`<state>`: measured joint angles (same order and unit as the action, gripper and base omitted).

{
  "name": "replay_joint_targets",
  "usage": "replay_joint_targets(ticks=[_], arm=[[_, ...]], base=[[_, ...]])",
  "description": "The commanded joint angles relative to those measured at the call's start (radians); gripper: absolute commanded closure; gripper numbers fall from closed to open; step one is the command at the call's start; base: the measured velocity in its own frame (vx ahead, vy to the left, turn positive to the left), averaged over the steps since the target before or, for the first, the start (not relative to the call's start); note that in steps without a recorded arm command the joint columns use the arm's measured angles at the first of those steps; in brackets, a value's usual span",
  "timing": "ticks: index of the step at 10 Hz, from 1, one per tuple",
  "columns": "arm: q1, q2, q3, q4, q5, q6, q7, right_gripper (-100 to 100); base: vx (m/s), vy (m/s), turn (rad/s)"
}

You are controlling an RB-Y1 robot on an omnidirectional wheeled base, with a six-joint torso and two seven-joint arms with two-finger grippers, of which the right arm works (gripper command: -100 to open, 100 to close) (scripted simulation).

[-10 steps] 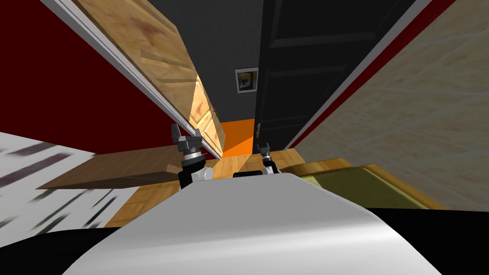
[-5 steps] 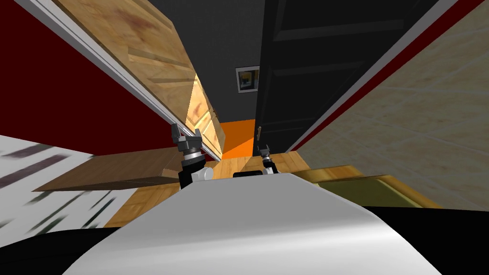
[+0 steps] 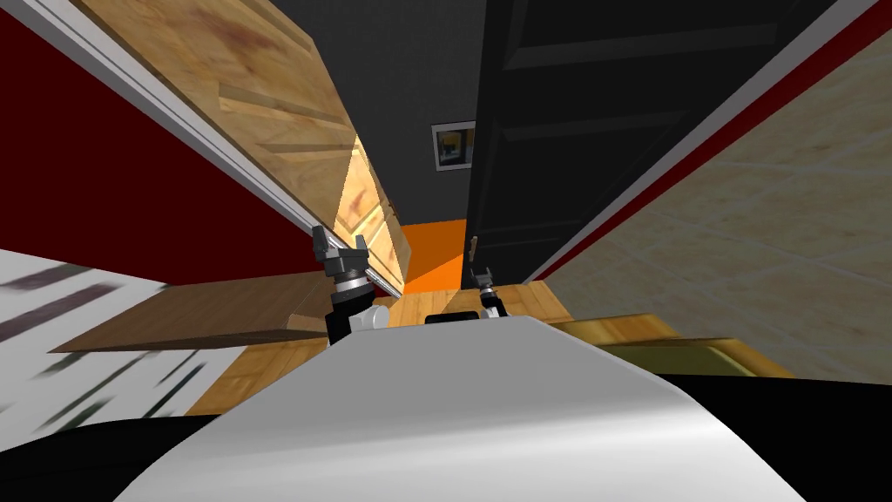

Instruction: Push the door open

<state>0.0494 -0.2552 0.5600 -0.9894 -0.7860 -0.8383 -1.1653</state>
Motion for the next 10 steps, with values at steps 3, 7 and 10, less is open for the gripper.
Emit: replay_joint_targets(ticks=[3,7,10], arm=[[-0.006,-0.002,0.008,0.021,-0.014,-0.005,-0.020,-100],[-0.010,0.001,0.002,0.037,-0.016,-0.013,-0.025,-100],[-0.013,0.004,-0.002,0.050,-0.017,-0.019,-0.029,-100]], base=[[0.105,-0.025,0.026],[0.187,0.000,0.032],[0.198,-0.017,0.029]])
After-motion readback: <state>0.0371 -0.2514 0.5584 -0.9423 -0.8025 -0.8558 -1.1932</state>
